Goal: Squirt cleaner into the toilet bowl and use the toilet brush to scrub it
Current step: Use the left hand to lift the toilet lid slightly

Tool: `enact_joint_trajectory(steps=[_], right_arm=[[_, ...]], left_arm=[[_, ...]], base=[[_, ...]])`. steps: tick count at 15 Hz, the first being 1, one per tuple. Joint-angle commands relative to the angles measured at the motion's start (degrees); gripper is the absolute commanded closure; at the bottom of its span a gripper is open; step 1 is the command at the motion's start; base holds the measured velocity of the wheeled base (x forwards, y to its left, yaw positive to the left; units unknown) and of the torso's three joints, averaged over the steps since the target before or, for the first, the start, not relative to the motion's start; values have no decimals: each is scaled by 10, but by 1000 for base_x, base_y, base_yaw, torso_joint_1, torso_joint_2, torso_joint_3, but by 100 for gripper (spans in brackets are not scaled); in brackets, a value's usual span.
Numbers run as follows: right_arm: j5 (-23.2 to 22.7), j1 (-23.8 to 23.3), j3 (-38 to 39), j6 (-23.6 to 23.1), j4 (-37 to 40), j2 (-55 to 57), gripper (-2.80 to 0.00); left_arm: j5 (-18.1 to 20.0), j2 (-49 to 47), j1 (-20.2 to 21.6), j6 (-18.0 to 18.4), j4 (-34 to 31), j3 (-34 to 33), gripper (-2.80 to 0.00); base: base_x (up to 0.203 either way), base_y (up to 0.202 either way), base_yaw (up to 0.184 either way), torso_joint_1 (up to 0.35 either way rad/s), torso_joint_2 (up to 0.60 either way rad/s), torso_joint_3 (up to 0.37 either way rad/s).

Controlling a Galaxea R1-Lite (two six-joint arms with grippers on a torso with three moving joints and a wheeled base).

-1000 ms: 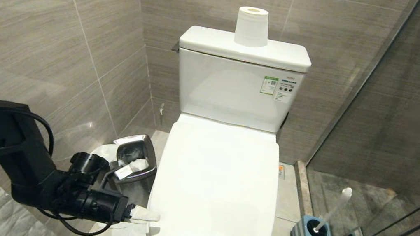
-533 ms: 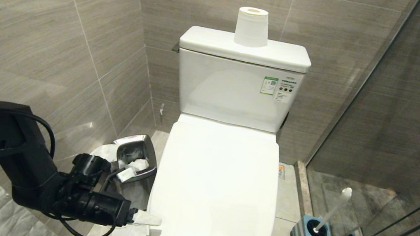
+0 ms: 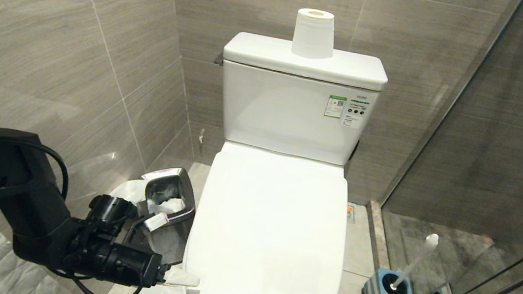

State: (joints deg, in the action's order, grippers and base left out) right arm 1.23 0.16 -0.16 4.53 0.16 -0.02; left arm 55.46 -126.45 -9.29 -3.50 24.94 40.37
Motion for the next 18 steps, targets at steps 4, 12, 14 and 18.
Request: enact_joint_trajectory(steps=[4,12,14,18], right_arm=[[0,0,0,0,0,0,0],[0,0,0,0,0,0,0],[0,0,0,0,0,0,0],[0,0,0,0,0,0,0]], left_arm=[[19,12,7,0,1,-6,-280],[26,15,10,-4,0,-8,-280],[27,18,10,-4,1,-9,-280],[26,37,24,-4,5,-10,-280]], base=[[0,0,0,0,0,0],[0,0,0,1,0,-18],[0,0,0,-1,0,-157],[0,0,0,3,5,-103]])
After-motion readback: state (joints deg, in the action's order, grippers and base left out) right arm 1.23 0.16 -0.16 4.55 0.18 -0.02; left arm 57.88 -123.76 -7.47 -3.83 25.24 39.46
